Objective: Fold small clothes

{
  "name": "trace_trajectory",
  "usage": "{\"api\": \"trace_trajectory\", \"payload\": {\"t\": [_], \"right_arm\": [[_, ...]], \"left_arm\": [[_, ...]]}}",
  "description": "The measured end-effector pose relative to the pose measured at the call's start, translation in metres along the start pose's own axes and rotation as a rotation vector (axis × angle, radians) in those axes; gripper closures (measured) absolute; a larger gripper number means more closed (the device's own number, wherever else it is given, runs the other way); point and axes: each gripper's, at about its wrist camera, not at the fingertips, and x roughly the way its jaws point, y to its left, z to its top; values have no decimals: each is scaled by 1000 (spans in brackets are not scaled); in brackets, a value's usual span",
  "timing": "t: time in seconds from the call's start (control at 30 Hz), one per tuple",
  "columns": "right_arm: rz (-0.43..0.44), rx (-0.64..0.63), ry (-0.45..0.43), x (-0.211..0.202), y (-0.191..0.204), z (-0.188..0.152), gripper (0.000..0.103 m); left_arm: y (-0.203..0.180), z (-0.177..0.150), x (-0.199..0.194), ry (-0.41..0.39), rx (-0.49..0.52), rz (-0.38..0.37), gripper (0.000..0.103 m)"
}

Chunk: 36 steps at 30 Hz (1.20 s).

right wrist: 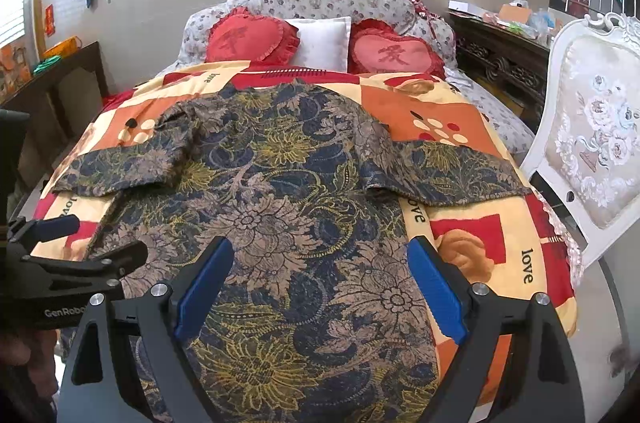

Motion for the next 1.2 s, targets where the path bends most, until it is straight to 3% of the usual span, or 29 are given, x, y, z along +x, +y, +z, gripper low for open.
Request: {"api": "trace_trajectory", "payload": {"t": [0.77,1.2], "right_arm": [[5,15,15,2,-2,-5,1],[-68,-1,99,11,4,-6,1]], "left_arm": [[-5,-8,7,27,12,1,0],[9,-8,1,-66,35,-29,0]]}}
